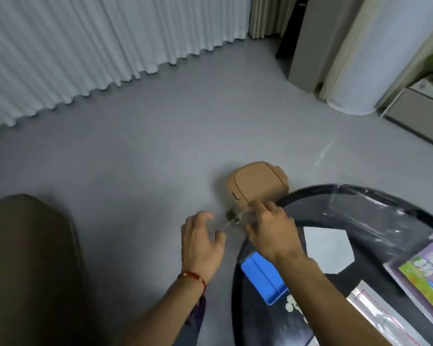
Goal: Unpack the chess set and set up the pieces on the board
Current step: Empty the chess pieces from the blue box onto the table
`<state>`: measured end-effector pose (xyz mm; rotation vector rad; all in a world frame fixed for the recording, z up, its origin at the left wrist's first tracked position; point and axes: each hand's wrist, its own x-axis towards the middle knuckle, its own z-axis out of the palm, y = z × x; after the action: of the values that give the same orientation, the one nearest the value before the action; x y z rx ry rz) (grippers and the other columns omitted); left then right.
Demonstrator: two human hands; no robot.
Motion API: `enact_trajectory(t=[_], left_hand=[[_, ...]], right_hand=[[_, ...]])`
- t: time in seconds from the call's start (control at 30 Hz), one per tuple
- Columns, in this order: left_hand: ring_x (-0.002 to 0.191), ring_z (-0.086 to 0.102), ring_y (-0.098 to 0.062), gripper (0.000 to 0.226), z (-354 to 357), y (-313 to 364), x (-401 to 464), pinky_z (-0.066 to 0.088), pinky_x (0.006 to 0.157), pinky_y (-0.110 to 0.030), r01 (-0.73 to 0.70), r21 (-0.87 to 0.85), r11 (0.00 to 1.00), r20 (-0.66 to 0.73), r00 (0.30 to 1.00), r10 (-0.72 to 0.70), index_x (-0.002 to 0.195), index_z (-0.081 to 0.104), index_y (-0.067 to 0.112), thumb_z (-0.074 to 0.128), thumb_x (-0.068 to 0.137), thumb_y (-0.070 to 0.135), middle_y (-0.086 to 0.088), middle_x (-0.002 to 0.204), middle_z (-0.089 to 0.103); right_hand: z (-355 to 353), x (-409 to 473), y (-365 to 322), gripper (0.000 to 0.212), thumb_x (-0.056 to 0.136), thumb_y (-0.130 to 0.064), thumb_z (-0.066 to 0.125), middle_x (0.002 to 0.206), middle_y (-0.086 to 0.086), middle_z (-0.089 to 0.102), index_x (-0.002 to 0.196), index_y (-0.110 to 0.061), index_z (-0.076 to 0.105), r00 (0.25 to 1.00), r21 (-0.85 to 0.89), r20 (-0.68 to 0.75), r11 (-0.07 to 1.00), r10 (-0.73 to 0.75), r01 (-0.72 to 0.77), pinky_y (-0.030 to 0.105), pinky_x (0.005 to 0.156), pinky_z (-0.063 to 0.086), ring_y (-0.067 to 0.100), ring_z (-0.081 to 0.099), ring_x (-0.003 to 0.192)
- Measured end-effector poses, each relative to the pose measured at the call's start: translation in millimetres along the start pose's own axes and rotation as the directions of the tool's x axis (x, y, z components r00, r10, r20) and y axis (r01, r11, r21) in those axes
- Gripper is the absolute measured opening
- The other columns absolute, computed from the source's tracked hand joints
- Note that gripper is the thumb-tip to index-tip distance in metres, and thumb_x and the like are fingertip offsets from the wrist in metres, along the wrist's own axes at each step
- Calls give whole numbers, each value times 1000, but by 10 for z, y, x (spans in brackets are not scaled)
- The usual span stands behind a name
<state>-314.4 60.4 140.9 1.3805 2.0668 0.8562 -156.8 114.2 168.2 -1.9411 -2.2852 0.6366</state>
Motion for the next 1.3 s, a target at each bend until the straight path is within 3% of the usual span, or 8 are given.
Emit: enact_trajectory(t=[0.23, 0.37, 0.57, 0.7, 0.8, 0.93, 1.07, 1.3], left_hand=[[124, 45, -22, 34, -2305, 472, 1097, 45, 98, -33, 9, 171, 985, 59, 998, -19, 126, 55, 23, 59, 92, 27, -3, 127, 57], [123, 48, -23, 35, -3343, 200, 1868, 50, 98, -37, 60, 164, 985, 90, 993, -76, 128, 53, 22, 59, 94, 30, -5, 128, 57], [123, 46, -26, 39, -4360, -492, 2996, 50, 99, -43, 123, 207, 971, 159, 975, -157, 129, 51, 21, 59, 93, 31, -7, 127, 56], [113, 55, -21, 31, -4733, -790, 3883, 50, 92, -33, 211, 39, 977, 155, 964, -215, 122, 56, 22, 61, 92, 26, -3, 122, 60], [100, 62, -15, 25, -4834, -881, 4605, 46, 73, -16, 294, -151, 944, 143, 951, -274, 115, 62, 21, 63, 91, 20, 0, 114, 65], [97, 66, -13, 23, -4774, -905, 5632, 49, 76, -18, 360, -274, 892, 131, 933, -336, 111, 67, 23, 64, 89, 16, 0, 111, 71], [107, 61, -13, 30, -4655, -829, 6842, 43, 80, -10, 304, -220, 927, 84, 953, -293, 120, 66, 22, 63, 91, 14, 5, 121, 65], [144, 36, -20, 52, -4880, -843, 8818, 27, 121, -37, 177, 131, 976, 196, 960, -200, 144, 50, 20, 62, 93, 19, 0, 154, 43]], right_hand=[[-989, 495, -2043, 43, 100, -37, 52, 138, 8, 56, 141, -22, 48, 991, 142, 131, 990, -40, 21, 39, 98, 49, 31, 60, 119], [-1231, 1047, -3208, 41, 100, -37, 53, 136, 6, 57, 140, -25, 50, 993, 135, 114, 991, -29, 13, 42, 102, 47, 29, 60, 119], [-1201, 2070, -4586, 37, 98, -36, 57, 129, 4, 61, 132, -24, 57, 997, 220, 64, 975, 31, -45, 37, 94, 53, 23, 63, 107], [-1068, 2863, -5133, 33, 98, -32, 58, 128, 4, 62, 129, -22, 60, 998, 258, 57, 966, 22, -35, 33, 90, 51, 21, 63, 104], [-945, 3523, -5327, 33, 98, -32, 58, 128, 3, 62, 129, -22, 60, 996, 293, 72, 954, 45, -64, 33, 91, 52, 20, 63, 107], [-794, 4533, -5443, 33, 98, -29, 59, 129, 3, 63, 130, -22, 59, 987, 332, 147, 937, 63, -109, 34, 93, 53, 19, 62, 108], [-740, 5852, -5585, 34, 97, -25, 60, 129, 6, 63, 131, -20, 59, 981, 384, 192, 920, 6, -81, 34, 94, 53, 21, 62, 112], [-1116, 7870, -6176, 33, 95, -23, 61, 122, 6, 66, 127, -17, 61, 971, 399, 239, 912, -5, -94, 34, 94, 50, 21, 63, 110]])
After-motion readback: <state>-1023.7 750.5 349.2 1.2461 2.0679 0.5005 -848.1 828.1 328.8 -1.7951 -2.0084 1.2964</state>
